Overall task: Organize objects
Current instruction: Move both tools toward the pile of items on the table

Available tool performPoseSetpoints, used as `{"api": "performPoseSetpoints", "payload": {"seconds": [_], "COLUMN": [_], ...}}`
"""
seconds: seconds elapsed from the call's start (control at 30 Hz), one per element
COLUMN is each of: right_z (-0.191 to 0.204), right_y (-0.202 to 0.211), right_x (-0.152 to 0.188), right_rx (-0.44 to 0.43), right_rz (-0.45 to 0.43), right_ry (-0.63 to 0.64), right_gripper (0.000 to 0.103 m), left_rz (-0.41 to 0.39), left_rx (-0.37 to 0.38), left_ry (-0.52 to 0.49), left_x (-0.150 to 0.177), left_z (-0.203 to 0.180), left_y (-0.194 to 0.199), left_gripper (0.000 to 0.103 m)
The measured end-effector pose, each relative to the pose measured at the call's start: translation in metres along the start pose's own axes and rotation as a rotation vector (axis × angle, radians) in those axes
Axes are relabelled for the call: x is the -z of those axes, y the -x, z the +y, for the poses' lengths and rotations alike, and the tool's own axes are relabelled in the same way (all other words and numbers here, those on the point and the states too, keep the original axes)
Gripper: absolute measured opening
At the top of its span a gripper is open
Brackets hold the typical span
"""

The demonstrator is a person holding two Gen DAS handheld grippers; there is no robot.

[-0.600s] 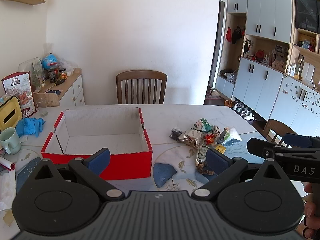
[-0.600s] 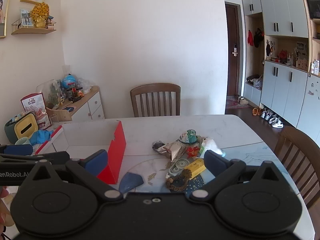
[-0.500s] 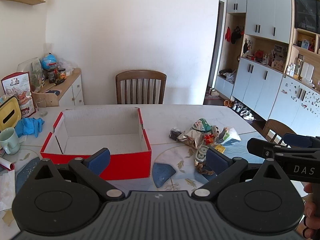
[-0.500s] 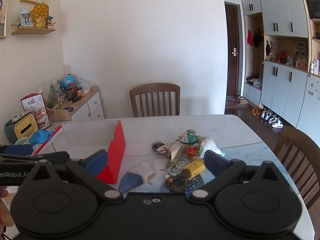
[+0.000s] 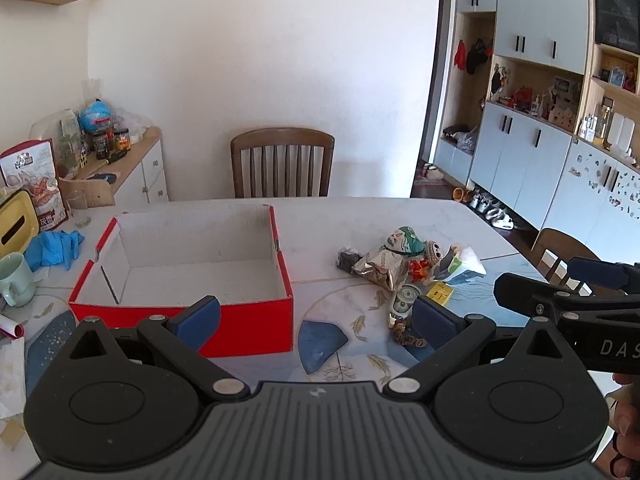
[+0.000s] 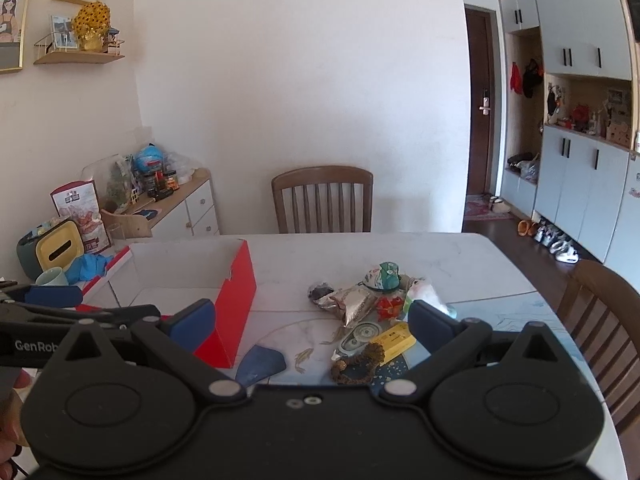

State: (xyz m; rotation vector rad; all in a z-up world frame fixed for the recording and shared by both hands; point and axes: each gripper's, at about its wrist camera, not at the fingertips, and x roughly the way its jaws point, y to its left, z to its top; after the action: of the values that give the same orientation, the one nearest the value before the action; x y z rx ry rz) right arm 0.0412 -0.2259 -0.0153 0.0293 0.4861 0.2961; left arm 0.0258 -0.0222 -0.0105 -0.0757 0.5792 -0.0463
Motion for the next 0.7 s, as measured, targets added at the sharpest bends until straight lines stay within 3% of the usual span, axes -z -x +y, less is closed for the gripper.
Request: {"api": "performPoseSetpoints", "payload": {"seconds": [0.37, 0.7], "right_z": [-0.039, -0.096], "right_y": [-0.030, -0.081], "right_x": [-0.006, -0.014], "right_rx": [-0.013, 0.054], "right_rz": [0.060, 0.092], "right_ry": [0.005, 0.073], "right_gripper": [0.102, 0.100], "left_rz": [0.035, 0.069], "left_rx": [0.019, 0.138], "left_ry": [-0.016, -0.104], "left_x": [-0.008, -0.007], "left_z": [-0.030, -0.081], "left_y": [-0.042, -0.093], "left_gripper": [0.103, 0.103]}}
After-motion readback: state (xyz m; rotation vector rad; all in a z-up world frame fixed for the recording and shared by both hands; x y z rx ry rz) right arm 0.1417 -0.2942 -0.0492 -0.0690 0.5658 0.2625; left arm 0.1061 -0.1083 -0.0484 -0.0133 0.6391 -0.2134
